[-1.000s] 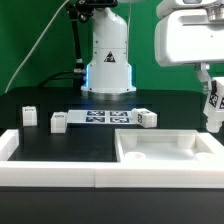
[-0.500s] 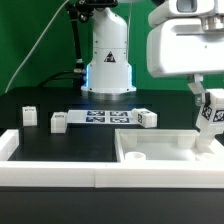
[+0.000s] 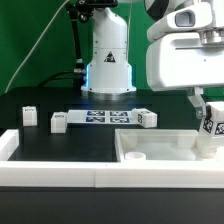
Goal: Assemble one leg
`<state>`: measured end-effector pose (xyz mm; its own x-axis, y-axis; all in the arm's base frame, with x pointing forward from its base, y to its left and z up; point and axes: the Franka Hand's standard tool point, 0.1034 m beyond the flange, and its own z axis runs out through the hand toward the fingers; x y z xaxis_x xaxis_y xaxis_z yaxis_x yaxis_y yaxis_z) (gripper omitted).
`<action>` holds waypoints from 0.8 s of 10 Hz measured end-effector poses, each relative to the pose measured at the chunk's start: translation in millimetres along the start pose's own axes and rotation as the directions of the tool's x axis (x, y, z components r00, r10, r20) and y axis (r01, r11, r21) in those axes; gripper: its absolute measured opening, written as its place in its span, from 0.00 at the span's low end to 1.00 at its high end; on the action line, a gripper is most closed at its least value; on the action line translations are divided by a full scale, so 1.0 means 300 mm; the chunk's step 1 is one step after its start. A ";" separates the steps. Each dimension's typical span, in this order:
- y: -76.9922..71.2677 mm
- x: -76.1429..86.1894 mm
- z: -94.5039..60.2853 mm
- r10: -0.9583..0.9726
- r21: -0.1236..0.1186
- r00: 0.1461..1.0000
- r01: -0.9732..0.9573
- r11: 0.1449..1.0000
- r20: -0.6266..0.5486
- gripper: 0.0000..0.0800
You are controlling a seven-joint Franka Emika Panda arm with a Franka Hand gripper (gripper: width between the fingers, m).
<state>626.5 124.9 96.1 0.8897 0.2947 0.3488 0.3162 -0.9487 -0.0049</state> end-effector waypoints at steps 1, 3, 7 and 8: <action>0.000 -0.001 0.001 0.000 0.000 1.000 0.000 1.000 0.001 0.37; -0.001 -0.003 0.004 0.000 0.000 1.000 0.000 1.000 -0.005 0.37; 0.002 -0.039 0.022 0.005 -0.016 0.994 -0.006 1.000 -0.109 0.37; 0.000 -0.051 0.027 0.005 -0.016 0.994 -0.007 1.000 -0.113 0.37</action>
Offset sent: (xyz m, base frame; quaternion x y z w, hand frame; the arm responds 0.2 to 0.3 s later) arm -0.0157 -0.0030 -0.0171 -0.0087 0.0443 0.0111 0.9989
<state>615.6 121.3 83.3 0.8483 0.2753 0.4524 0.3048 -0.9524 0.0080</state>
